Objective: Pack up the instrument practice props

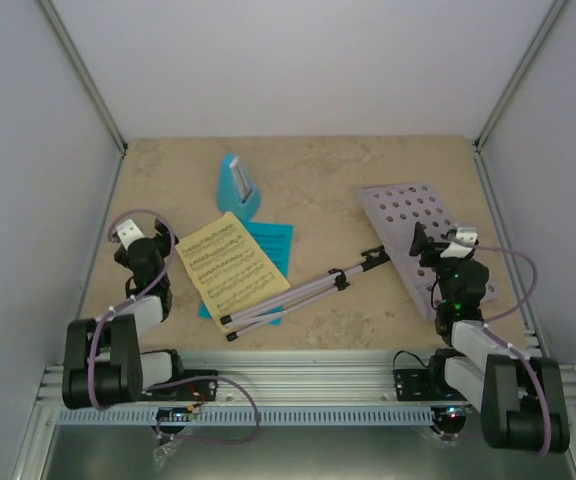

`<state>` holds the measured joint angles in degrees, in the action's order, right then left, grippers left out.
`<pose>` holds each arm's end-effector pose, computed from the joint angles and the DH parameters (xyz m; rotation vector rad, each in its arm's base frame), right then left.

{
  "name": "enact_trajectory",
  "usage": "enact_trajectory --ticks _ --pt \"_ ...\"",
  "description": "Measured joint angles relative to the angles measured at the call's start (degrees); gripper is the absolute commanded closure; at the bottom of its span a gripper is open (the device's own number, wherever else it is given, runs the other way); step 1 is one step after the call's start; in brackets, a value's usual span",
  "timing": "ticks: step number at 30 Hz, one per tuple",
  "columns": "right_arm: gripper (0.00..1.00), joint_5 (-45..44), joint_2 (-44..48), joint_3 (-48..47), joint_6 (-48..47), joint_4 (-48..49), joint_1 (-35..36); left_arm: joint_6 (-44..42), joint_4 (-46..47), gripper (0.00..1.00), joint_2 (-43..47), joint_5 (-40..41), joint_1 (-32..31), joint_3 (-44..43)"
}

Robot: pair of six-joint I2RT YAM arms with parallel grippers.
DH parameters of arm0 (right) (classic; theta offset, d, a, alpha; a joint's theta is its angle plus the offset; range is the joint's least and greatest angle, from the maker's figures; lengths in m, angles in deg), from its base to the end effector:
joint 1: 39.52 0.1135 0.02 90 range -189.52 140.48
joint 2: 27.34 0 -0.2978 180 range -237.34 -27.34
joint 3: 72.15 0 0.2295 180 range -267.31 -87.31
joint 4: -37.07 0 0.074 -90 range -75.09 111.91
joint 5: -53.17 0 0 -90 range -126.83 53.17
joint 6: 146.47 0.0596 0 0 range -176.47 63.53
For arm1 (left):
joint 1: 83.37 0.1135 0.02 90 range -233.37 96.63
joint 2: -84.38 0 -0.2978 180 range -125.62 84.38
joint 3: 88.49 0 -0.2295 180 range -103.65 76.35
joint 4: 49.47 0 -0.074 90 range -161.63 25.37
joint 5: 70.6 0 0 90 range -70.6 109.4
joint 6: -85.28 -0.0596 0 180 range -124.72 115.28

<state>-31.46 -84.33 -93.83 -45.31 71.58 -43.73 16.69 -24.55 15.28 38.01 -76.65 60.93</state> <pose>0.1783 -0.0075 0.2287 0.1394 1.5811 0.1690 0.2164 0.0447 0.2181 -0.6560 1.6729 0.1103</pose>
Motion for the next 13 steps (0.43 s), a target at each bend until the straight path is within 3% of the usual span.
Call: enact_trajectory --ticks 7,13 --pt "0.02 -5.4 -10.7 1.7 -5.7 12.5 2.2 -4.1 10.7 0.01 -10.1 -3.9 0.0 0.3" --pt "0.02 -7.2 -15.8 1.1 -7.6 17.0 2.2 -5.9 14.5 0.01 -11.3 -7.1 0.0 -0.5"
